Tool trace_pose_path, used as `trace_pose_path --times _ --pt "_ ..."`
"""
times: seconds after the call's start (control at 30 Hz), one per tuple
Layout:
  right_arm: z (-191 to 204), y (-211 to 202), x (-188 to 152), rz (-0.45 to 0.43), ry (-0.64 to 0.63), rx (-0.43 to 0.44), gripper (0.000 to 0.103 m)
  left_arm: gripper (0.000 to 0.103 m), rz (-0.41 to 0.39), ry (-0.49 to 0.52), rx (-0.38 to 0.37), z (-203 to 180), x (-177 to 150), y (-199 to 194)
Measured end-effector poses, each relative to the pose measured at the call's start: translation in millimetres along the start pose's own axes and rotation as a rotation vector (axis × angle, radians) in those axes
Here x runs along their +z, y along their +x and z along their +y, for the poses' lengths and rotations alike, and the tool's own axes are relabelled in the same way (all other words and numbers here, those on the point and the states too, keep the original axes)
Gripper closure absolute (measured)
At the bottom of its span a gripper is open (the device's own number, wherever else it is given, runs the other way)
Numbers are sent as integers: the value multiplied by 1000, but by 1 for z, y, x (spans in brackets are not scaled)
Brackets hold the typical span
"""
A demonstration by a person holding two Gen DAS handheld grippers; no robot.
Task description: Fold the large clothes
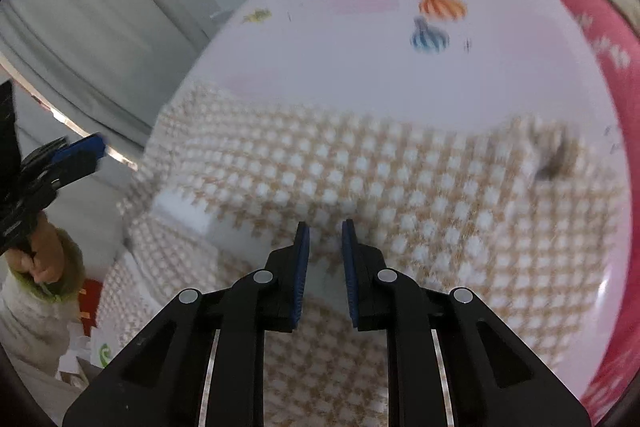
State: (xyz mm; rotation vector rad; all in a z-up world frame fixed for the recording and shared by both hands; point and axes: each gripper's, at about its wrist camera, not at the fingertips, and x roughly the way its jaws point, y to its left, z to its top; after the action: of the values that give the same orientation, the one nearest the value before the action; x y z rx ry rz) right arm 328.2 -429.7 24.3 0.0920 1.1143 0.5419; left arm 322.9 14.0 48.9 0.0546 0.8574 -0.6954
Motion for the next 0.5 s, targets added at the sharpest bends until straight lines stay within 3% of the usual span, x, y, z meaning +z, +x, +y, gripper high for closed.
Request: trace_pose_path --times 0.13,0.27,0.3,0.37,0.47,0.5 --pt "-2 -12 24 -85 35 -50 86 89 40 -50 16 5 26 46" --pt "-22 14 30 -70 37 -262 88 89 171 -54 183 25 28 110" --pt "-31 25 24 -46 39 -258 88 89 195 -62 180 32 23 122" --pt "-42 20 11 -61 40 -225 88 89 170 -68 153 37 19 122" --pt "-34 8 12 -64 57 -222 84 89 156 -58 144 32 24 112" --pt "-29 5 18 -77 52 -198 83 89 136 -43 103 26 26 107"
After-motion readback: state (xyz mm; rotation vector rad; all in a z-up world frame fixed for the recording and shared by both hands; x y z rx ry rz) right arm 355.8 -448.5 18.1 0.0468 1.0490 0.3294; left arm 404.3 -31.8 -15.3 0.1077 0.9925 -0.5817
